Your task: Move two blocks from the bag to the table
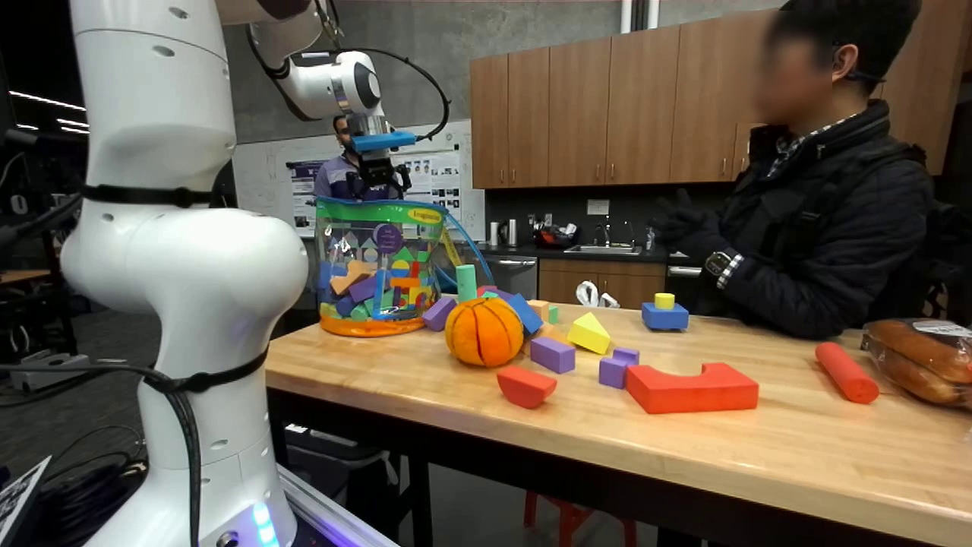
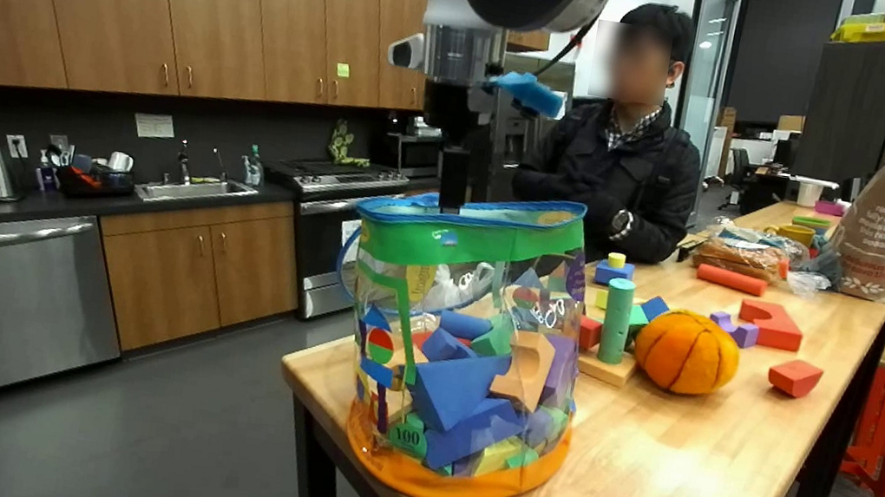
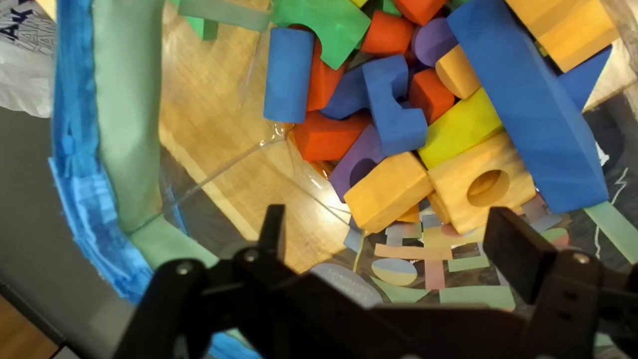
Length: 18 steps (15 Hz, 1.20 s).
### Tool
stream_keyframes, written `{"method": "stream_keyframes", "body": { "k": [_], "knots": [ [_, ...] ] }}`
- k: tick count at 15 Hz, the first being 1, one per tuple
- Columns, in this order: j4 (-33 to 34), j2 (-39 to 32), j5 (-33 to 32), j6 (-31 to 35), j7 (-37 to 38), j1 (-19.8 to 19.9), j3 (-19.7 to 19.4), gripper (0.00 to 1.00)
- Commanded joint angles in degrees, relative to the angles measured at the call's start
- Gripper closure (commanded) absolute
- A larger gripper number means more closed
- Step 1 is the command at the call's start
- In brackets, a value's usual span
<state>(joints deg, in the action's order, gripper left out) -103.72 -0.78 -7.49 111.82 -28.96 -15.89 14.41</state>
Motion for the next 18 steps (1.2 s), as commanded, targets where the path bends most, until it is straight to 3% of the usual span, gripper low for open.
{"method": "stream_keyframes", "body": {
  "k": [1, 5, 6, 11, 18],
  "knots": [
    [5.1, -3.56, -1.62, -5.35, -2.92, 0.26, 0.48, 0.0],
    [9.11, -5.03, -2.85, -11.35, -4.81, 0.8, 0.21, 0.0],
    [5.9, -4.18, -1.93, -8.24, -3.24, 0.72, 0.43, 0.0],
    [8.07, -4.61, -2.17, -10.27, -3.79, 0.92, 0.37, 0.0],
    [8.13, -9.44, -0.3, -5.42, -3.5, 1.69, -0.06, 0.0]
  ]
}}
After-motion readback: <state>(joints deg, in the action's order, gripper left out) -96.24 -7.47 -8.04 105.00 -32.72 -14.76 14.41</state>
